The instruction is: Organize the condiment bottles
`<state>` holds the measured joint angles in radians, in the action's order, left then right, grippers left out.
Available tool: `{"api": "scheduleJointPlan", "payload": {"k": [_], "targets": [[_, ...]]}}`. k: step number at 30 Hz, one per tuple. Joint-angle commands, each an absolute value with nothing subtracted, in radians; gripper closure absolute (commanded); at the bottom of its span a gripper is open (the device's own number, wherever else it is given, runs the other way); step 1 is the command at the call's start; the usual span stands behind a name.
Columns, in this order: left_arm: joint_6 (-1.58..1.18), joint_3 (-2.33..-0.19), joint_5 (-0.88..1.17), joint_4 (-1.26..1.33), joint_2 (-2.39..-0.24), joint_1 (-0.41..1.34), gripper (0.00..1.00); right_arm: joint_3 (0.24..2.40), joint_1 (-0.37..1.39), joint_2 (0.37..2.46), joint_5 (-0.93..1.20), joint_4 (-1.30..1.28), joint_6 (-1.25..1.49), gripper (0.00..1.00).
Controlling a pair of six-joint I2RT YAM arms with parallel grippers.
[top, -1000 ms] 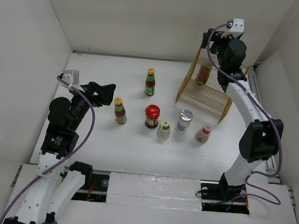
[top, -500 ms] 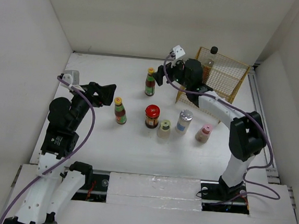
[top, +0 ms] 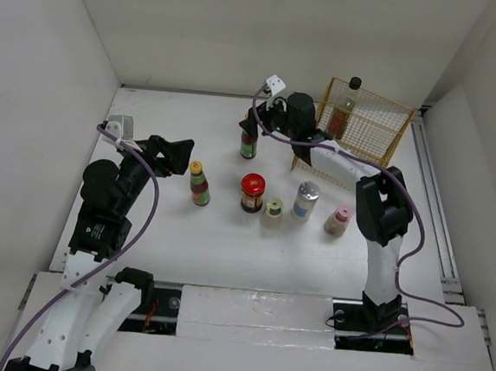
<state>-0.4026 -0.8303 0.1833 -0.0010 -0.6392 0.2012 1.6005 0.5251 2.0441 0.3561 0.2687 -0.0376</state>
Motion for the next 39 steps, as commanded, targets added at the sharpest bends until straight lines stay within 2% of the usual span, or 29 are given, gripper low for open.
{"api": "scheduleJointPlan", "payload": {"k": [1, 2, 3, 4, 6, 8, 13, 17, 24, 27, 34, 39], "targets": [[-0.405, -0.822, 0.198, 0.043, -0.637, 0.202, 0.15, 1.692, 0.531, 2.095, 0.368, 0.279, -0.034, 0.20], [-0.405, -0.822, 0.198, 0.043, -0.637, 0.202, 0.15, 1.704, 0.531, 2.109, 0.368, 0.279, -0.034, 0.28], [-0.405, -0.822, 0.198, 0.043, -0.627, 0.202, 0.15, 1.715, 0.531, 2.118, 0.368, 0.279, -0.034, 0.43], [-0.405, -0.822, 0.198, 0.043, -0.627, 0.202, 0.15, 1.726, 0.531, 2.118, 0.359, 0.279, -0.025, 0.51], [-0.405, -0.822, 0.198, 0.043, -0.637, 0.202, 0.15, 1.701, 0.540, 2.102, 0.359, 0.323, -0.015, 0.78], [-0.405, -0.822, 0.198, 0.043, -0.637, 0.202, 0.15, 1.666, 0.540, 2.062, 0.347, 0.385, 0.011, 0.82], [-0.405, -0.822, 0.198, 0.043, -0.646, 0.202, 0.15, 1.596, 0.540, 1.850, 0.328, 0.487, 0.060, 0.88], [-0.405, -0.822, 0.198, 0.043, -0.646, 0.202, 0.15, 1.497, 0.497, 1.599, 0.267, 0.526, 0.060, 0.90], [-0.405, -0.822, 0.207, 0.054, -0.646, 0.202, 0.15, 1.474, 0.273, 1.421, 0.192, 0.355, 0.070, 0.94], [-0.405, -0.822, 0.207, 0.054, -0.657, 0.202, 0.15, 1.474, 0.175, 1.402, 0.192, 0.336, 0.084, 0.94], [-0.405, -0.822, 0.198, 0.044, -0.647, 0.202, 0.15, 1.629, 0.000, 1.492, 0.190, 0.230, 0.084, 0.94], [-0.405, -0.822, 0.207, 0.054, -0.660, 0.202, 0.15, 1.729, -0.057, 1.583, 0.212, 0.166, 0.084, 0.95]]}}
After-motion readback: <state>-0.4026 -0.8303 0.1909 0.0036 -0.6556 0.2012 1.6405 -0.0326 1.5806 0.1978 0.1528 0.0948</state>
